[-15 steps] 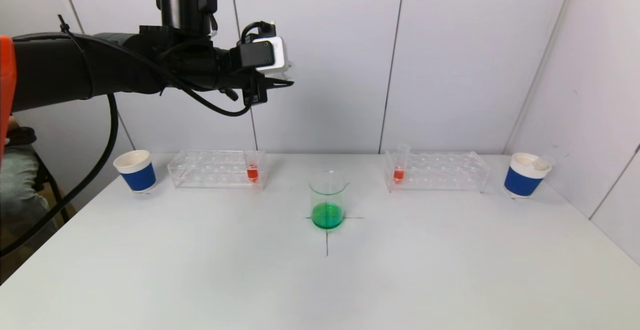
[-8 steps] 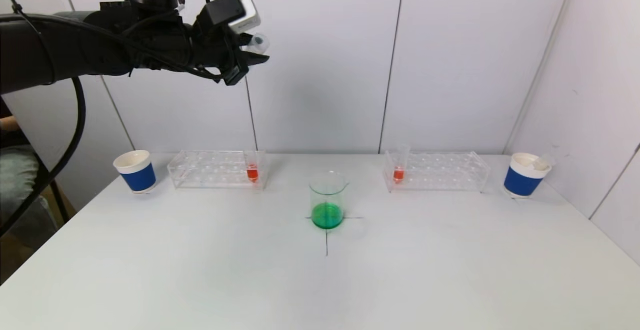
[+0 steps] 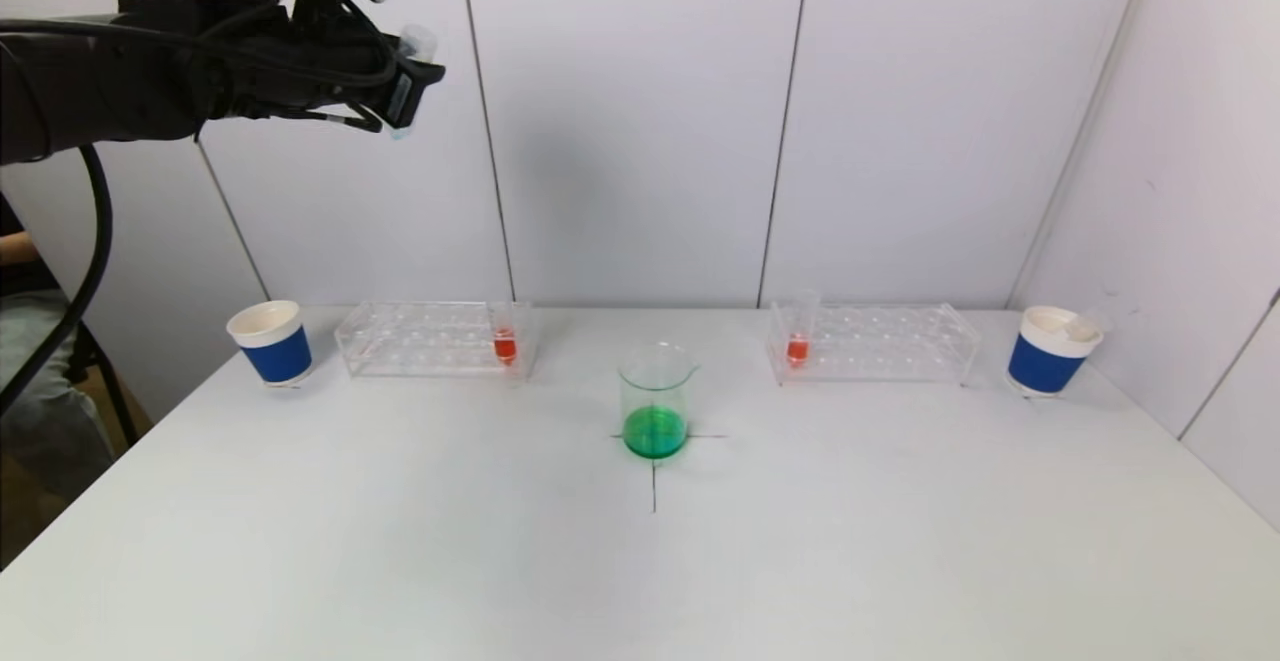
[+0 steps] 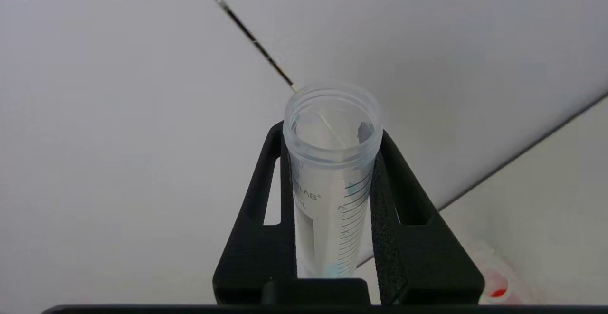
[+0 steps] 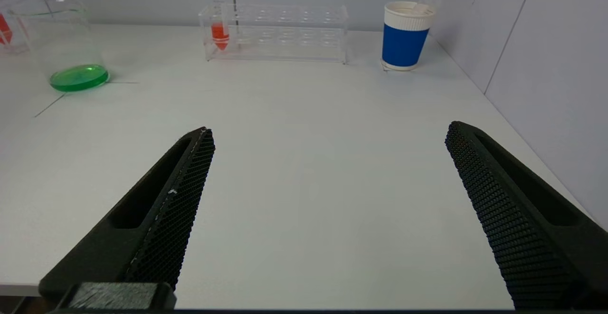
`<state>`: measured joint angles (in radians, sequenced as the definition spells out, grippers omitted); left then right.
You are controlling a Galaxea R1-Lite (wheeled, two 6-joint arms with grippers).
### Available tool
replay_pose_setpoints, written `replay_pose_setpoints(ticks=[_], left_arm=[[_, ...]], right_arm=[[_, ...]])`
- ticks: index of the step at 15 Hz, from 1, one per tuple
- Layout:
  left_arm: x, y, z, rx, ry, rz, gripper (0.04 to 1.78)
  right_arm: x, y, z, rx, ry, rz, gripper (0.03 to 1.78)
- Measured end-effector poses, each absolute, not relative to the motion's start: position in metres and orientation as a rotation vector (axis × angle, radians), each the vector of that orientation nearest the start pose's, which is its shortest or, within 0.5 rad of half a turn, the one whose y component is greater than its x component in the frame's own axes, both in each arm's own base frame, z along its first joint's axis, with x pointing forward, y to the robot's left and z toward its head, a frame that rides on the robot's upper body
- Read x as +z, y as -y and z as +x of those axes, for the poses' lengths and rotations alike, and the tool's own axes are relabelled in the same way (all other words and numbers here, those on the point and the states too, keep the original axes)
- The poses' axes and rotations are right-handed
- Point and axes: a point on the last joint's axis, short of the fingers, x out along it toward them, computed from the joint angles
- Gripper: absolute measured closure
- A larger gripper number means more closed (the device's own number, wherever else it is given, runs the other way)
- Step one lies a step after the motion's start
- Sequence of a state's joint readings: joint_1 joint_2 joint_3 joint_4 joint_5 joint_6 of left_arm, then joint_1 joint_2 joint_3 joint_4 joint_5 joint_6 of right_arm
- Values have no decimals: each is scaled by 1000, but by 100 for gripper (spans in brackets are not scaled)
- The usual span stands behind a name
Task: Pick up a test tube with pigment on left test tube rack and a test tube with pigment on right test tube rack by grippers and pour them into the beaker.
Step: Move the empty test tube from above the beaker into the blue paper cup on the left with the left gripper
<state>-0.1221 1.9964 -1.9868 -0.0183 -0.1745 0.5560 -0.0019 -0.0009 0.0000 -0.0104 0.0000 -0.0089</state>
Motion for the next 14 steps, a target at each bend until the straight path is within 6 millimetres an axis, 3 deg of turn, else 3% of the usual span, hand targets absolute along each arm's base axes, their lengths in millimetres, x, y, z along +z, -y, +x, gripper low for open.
replay_pose_setpoints(ticks=[6, 14], left_arm=[[342, 7, 408, 57, 25, 302, 136], [310, -50, 391, 204, -116, 189, 136]], right_arm=[[77, 0, -23, -2, 11, -9, 4], [77, 0, -23, -2, 11, -9, 4]])
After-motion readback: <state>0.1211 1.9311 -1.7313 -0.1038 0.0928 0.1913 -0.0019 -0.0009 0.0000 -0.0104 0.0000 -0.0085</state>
